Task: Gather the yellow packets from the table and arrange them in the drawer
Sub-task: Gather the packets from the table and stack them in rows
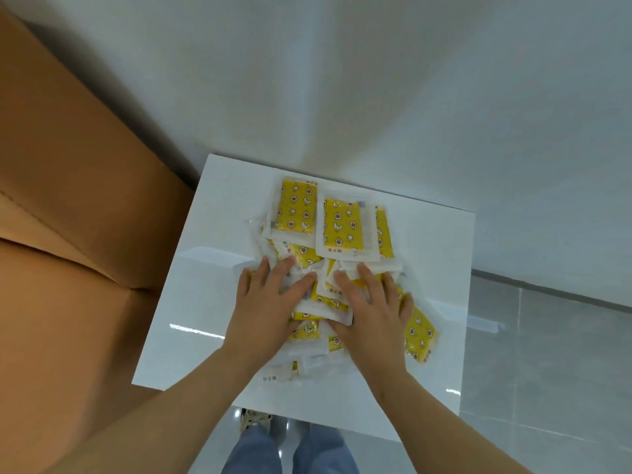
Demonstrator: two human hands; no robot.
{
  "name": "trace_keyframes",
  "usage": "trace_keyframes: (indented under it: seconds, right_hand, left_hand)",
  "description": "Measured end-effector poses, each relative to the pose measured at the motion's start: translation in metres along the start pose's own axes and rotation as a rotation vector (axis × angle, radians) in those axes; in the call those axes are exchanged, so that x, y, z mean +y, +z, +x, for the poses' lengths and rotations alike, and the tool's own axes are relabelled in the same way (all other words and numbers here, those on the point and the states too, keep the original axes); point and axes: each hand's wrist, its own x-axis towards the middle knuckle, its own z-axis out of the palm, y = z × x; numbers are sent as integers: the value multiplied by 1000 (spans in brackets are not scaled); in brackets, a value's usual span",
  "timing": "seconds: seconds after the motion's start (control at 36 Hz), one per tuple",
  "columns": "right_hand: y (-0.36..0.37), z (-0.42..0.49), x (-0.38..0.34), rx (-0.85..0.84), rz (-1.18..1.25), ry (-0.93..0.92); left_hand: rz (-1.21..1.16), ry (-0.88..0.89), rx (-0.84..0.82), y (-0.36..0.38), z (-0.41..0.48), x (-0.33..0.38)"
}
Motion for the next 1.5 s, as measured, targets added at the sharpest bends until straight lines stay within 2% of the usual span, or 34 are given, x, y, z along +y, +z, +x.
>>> trace_keyframes:
  seconds: [0.11,0.17,0.22,0.28,0.31,0.39,0.42,0.53,0.58,0.67,0.81,0.94,1.08,1.14,1.19,1.25,1.28,1.31,1.36,1.42,1.44,1.5]
  right_hand:
    - [-1,-1,6,104,102,-54]
    - [-7,-2,9,121,142,-79]
    - [-20,-2,10,43,187,-57]
    - [-37,4,12,-39,266,22]
    - [-46,8,12,-56,344,73]
    - [-64,30,10,83,530,229]
    - [-64,41,10,113,543,292]
    - [-48,75,1,-112,523,528]
    - [-34,79,-6,-201,422,544]
    - [-21,77,-14,-244,323,525]
    - [-25,78,-16,-136,384,485]
    - [-32,78,-17,-47,477,419]
    - [-50,70,-13,53,832,423]
    - [-61,63,-5,89,961,493]
    - [-70,54,4,104,1120,564]
    - [-74,44,13,79,1196,631]
    - [-73,40,18,51,1175,652]
    - [-70,35,23,23,1113,664]
    - [-62,28,35,-62,789,661]
    - [-54,21,43,-170,435,651]
    - [-51,19,45,-199,368,647]
    - [-46,14,45,-235,394,656]
  left_hand:
    - [-42,6,72,-5,-4,-3]
    - [-30,-38,-28,-18,-4,3]
    - [-21,-129,-191,-38,1,9]
    - [-202,-264,-228,-53,13,6]
    - [-326,-337,-178,-61,21,6]
    - [-517,-487,195,-71,53,4]
    - [-529,-543,222,-69,64,4]
    - [-632,-712,11,-56,99,10]
    - [-548,-724,-50,-44,103,11]
    - [-478,-742,-22,-38,101,14]
    - [-578,-788,56,-40,99,8]
    - [-749,-675,26,-48,88,-10]
    - [-697,-595,8,-66,72,-17]
    - [-799,-577,1,-72,65,-15]
    - [-1008,-603,-45,-76,58,-9]
    - [-1073,-608,-109,-73,54,-1]
    - [-993,-597,-150,-69,54,1]
    - [-812,-573,-199,-64,55,3]
    - [-433,-499,-260,-56,56,7]
    - [-348,-460,-255,-52,54,12]
    - [-357,-459,-249,-50,54,15]
    - [-340,-456,-263,-45,52,18]
